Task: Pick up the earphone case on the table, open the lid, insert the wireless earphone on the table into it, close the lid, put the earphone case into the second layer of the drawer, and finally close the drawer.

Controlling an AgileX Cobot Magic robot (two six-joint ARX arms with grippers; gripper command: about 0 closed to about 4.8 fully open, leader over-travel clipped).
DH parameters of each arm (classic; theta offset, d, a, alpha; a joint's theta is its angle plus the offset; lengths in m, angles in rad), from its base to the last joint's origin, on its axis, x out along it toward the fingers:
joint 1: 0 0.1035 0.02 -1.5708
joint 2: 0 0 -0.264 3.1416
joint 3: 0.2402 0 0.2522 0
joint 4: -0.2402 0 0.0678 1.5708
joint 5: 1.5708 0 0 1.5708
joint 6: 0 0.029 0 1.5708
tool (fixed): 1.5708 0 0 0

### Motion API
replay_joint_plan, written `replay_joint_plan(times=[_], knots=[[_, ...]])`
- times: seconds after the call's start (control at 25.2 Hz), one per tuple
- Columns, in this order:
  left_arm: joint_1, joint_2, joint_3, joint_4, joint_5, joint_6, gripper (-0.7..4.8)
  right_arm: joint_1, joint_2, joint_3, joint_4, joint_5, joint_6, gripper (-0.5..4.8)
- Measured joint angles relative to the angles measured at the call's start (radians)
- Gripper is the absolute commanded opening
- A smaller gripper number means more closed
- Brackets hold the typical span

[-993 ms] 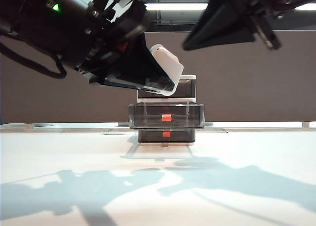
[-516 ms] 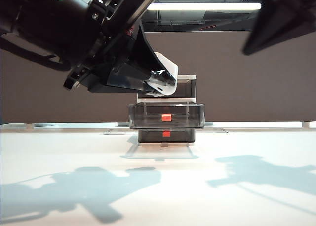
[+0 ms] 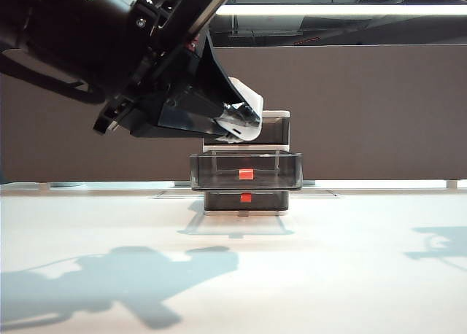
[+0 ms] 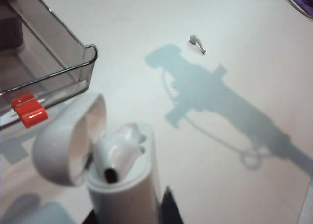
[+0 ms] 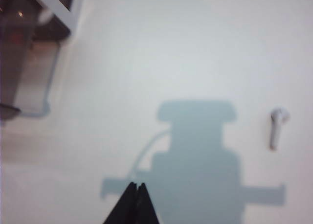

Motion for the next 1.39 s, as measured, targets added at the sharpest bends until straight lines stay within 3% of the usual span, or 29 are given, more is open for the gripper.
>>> replay_joint_plan(times=[0.08, 0.16, 0.64, 0.79, 1.39], knots=[[0.000, 0.000, 0.000, 0.000, 0.000, 0.000, -0.06, -0.026, 0.029, 0.019, -0.050, -0.009, -0.024, 1.16], [0.000, 0.000, 0.000, 0.000, 0.000, 0.000, -0.06, -0.046, 0.072, 0.043, -0.116, -0.009, -0.054, 1.69], [0.000, 0.000, 0.000, 0.000, 0.000, 0.001, -0.06, -0.139, 0.315, 0.190, -0.204, 0.040, -0.145, 1.82], [0.000, 0.000, 0.000, 0.000, 0.000, 0.001, -0.06, -0.165, 0.395, 0.249, -0.244, 0.043, -0.190, 2.52], [0.000, 0.000, 0.000, 0.001, 0.000, 0.001, -0.06, -0.237, 0.635, 0.321, -0.204, 0.080, -0.259, 2.52]])
